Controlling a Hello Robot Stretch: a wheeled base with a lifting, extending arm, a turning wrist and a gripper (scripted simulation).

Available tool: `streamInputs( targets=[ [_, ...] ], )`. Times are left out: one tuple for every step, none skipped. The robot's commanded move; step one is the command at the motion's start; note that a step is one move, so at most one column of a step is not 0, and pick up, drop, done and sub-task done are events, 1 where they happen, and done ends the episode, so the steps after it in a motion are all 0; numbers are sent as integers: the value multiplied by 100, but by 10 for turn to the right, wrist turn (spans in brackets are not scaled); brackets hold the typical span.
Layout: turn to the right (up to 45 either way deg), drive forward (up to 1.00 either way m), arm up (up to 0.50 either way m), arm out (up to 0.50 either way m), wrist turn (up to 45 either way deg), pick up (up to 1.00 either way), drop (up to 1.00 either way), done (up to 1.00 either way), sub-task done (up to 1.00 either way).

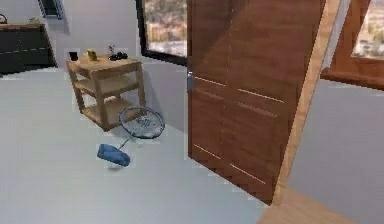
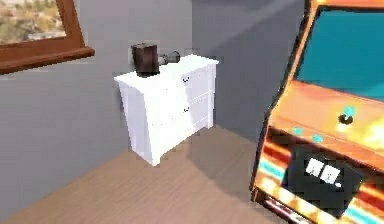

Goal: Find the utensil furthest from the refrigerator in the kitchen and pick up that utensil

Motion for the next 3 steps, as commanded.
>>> streamInputs(
  targets=[
    [450, 0, 0, 0, 0, 0, 0, 0, 0],
    [420, 0, 0, 0, 0, 0, 0, 0, 0],
    [0, 5, 0, 0, 0, 0, 0, 0, 0]
  ],
)
